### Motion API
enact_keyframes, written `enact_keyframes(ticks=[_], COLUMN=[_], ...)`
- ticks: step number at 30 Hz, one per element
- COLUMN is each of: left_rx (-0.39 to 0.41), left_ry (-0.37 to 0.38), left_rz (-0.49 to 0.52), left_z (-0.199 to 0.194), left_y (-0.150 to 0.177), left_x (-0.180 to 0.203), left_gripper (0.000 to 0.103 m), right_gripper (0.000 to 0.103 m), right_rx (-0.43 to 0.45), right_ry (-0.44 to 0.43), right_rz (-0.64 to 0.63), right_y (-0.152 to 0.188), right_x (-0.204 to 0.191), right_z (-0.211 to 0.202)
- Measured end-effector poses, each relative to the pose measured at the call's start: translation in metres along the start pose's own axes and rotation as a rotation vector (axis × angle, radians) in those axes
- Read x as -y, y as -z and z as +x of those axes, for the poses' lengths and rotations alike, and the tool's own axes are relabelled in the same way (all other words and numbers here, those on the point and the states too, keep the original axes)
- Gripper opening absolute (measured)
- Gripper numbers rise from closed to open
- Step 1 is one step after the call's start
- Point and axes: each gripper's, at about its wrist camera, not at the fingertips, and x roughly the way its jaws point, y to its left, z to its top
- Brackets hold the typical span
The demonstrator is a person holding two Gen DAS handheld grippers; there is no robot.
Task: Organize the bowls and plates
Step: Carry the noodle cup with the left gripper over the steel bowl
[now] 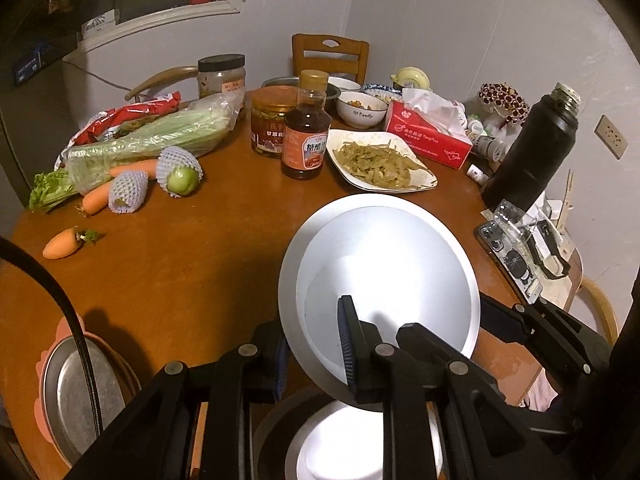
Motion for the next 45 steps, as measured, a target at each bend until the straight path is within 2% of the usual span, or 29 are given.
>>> enact_keyframes(ticks=[29, 45], left_rx=[0.081, 0.076], left_ry=[-0.060, -0.092], left_rz=[0.017, 0.022], left_z=[-0.069, -0.080], left_y=[0.058, 0.077], left_x=[0.030, 0.037], left_gripper=[0.023, 0.023], right_gripper=[0.045, 0.046], right_rx=[0.081, 0.069], right_ry=[-0.027, -0.045], right_rz=[-0.049, -0.076], right_y=[0.037, 0.053], right_x=[-0.030, -0.037], right_z=[-0.078, -0.095])
